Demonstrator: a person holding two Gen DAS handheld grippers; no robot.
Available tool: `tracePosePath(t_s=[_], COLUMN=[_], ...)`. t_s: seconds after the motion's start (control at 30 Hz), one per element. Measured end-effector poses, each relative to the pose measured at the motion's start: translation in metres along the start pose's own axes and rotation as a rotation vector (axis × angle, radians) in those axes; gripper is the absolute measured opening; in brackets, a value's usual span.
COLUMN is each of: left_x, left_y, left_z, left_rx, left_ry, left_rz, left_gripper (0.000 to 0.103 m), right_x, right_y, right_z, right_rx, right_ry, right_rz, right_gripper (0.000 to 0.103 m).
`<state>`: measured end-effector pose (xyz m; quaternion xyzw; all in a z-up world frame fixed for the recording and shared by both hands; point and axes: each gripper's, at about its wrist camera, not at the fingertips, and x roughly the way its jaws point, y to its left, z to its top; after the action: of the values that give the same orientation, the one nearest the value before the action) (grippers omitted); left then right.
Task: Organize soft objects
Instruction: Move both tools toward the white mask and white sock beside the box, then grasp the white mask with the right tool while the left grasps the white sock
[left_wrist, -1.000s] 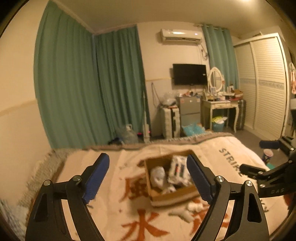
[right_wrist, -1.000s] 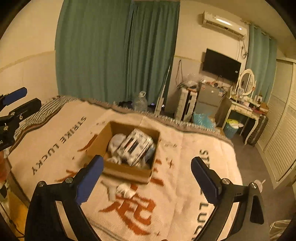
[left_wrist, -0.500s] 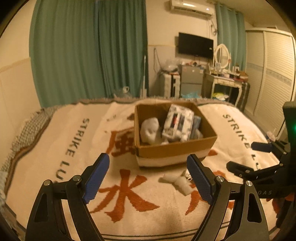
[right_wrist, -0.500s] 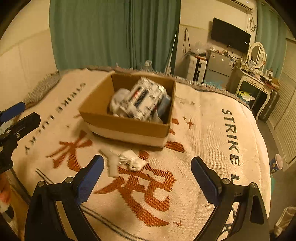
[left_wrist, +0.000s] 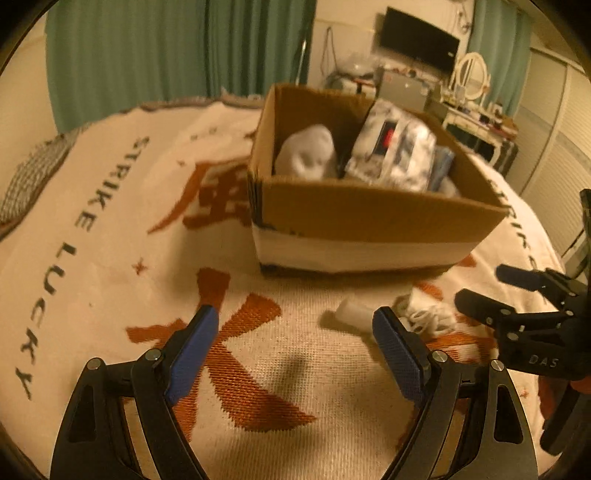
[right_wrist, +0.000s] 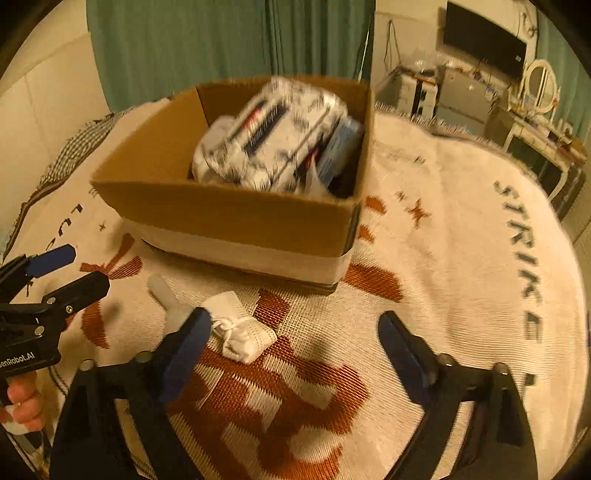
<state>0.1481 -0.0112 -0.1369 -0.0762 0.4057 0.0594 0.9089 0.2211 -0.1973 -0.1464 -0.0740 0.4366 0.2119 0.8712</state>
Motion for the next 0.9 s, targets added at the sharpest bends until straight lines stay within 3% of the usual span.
tracePosePath(t_s=[0.2,0.27,0.33,0.4,0.63,0.73,0.83,0.87,0.9], left_x=[0.010,0.011,0.011,0.010,0.005,0.014,0.029,0.034,0.040], left_y=[0.000,-0.001,-0.004,-0.006,-0.037,-0.053,-0.057,-0.057,-0.056], left_z=[-0.003,-0.004,-0.006,-0.008,-0.015,-0.015,-0.014,-0.014,-0.014], left_rx=[-0.008,-0.004,0.008,0.012,0.074,0.114,0.090,0.079,0.066], left_ry=[0.010,0.012,0.015,0.021,0.036,0.043,0.064,0.073,0.080], left_rz=[0.024,0.034,0.029,0.020,-0.055,-0.076,-0.081,-0.080,-0.075], left_gripper=[0.087,0.087,0.087,0.084,0.084,0.084,0.084,0.081,0.071], right_x=[0.032,0.038,0.041,0.040,0.012,0.002,-0.001,-0.003,-0.003], right_y=[0.008,0.015,0.024,0.029,0.004,-0.010,-0.019,-0.022,-0.022], right_z=[-0.006,-0.010,-0.015,-0.020,-0.020,-0.020,-0.022,-0.023,-0.024], right_rx=[-0.015,-0.038,-0.076,-0.113,-0.024,0.014,0.039,0.044,0.045], right_ry=[0.072,0.096,0.119,0.117,0.042,0.029,0.030,0.031,0.033], right_rz=[0.109,0.141,0.152,0.118,0.129,0.106,0.092,0.093,0.091], right_gripper=[0.069,0.059,0.037,0.036,0.036,0.036,0.036,0.036,0.036])
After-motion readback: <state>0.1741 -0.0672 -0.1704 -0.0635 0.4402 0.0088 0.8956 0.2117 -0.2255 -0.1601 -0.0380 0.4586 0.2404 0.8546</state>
